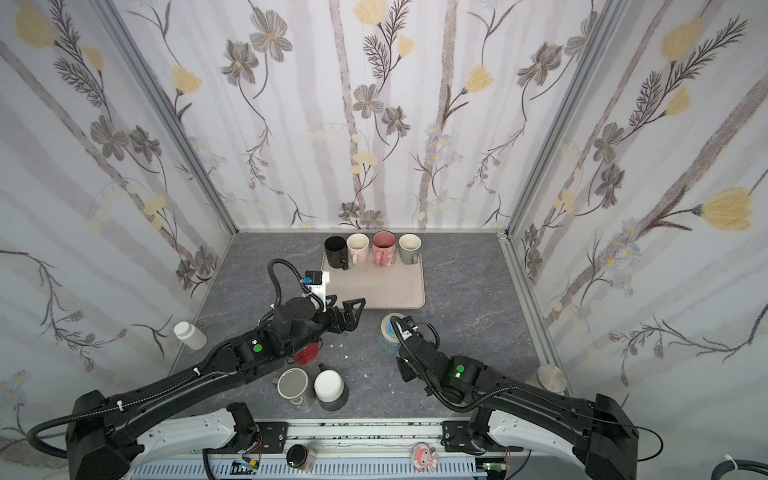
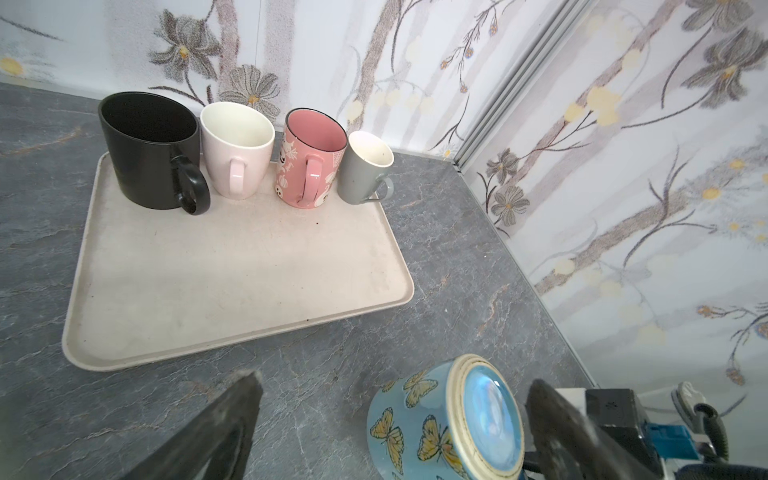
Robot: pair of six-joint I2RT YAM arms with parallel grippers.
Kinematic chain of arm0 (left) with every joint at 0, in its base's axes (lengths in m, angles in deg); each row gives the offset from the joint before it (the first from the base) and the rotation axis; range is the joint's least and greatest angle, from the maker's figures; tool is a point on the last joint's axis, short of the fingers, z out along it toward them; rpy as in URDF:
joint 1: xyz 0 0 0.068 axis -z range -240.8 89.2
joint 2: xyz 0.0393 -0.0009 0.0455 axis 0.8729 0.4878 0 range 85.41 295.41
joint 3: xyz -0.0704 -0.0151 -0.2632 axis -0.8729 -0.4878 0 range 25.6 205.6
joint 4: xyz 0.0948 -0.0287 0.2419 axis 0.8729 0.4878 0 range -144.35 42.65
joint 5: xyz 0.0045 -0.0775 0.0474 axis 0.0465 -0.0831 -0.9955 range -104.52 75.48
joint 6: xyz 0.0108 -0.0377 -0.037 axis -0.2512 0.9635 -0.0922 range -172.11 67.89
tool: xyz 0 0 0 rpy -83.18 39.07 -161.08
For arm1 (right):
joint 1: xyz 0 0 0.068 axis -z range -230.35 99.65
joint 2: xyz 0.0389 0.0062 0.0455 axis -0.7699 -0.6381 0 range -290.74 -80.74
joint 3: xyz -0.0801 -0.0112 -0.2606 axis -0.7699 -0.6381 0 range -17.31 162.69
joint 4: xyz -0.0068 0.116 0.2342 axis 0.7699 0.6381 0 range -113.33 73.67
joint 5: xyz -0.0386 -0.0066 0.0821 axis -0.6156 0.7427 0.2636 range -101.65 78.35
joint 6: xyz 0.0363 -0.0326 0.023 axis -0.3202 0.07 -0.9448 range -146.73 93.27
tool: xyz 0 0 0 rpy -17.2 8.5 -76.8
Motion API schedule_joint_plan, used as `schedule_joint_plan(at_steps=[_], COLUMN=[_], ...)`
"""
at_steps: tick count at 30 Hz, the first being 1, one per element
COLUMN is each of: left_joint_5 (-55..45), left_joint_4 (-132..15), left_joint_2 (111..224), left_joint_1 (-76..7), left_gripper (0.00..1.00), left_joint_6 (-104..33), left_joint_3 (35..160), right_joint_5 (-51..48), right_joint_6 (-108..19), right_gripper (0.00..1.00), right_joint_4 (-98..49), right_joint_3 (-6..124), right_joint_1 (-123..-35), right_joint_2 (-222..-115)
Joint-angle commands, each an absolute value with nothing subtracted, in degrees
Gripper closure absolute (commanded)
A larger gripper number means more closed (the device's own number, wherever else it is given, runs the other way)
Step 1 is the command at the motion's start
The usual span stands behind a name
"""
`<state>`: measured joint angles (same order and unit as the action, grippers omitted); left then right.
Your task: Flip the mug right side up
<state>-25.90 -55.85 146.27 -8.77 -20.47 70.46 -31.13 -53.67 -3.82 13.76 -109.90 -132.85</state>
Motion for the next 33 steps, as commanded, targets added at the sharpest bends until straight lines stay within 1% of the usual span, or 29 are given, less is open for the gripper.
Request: schedule_joint_plan(at_steps=[1, 5, 9, 15, 17, 20, 25, 27, 30, 33], left_joint_5=[-19.6, -13.8, -8.2, 0.2, 2.3, 5.2, 7.9, 8.6, 9.5, 9.1], left_joint_4=[-61.2, -65.1, -69.1, -78.3, -81.0, -84.4, -92.2, -95.7, -99.9, -101.7], left_joint_2=[145.0, 143.2, 142.5, 142.6, 143.2, 144.9, 146.9, 147.4, 148.4, 149.4], left_joint_1=[-10.9, -13.7, -16.3, -19.6, -20.5, -21.1, -21.4, -21.4, -21.4, -21.4], left_gripper=[0.0, 0.0, 0.03, 0.03, 0.04, 0.09, 0.12, 0.18, 0.31, 0.33], left_joint_6=[-18.6, -18.4, -17.7, -15.1, -14.5, -14.2, -12.9, -12.3, -11.4, -11.0], left_joint_3=[69.1, 68.1, 67.0, 64.3, 64.1, 64.7, 64.8, 64.4, 64.5, 64.8], right_joint_5=[-32.5, -28.1, -21.1, -10.2, -6.9, -2.3, 4.4, 7.4, 8.4, 9.1], right_joint_6=[-53.5, -50.6, -48.5, -48.5, -50.1, -53.4, -60.2, -62.1, -64.1, -65.2], right_gripper=[1.0, 1.0, 1.0, 1.0, 1.0, 1.0, 1.0, 1.0, 1.0, 1.0], right_joint_4=[-10.0, -15.1, -23.2, -36.5, -41.6, -48.3, -60.0, -64.1, -66.6, -68.5], right_joint_3=[15.0, 17.7, 20.8, 27.7, 28.8, 30.2, 30.2, 29.9, 29.5, 29.3], right_joint_1=[-107.7, -101.5, -93.4, -86.8, -86.0, -85.7, -85.7, -85.8, -86.7, -87.7], right_joint_2=[-131.0, -130.8, -132.8, -136.9, -138.0, -140.3, -142.7, -143.3, -143.3, -143.2])
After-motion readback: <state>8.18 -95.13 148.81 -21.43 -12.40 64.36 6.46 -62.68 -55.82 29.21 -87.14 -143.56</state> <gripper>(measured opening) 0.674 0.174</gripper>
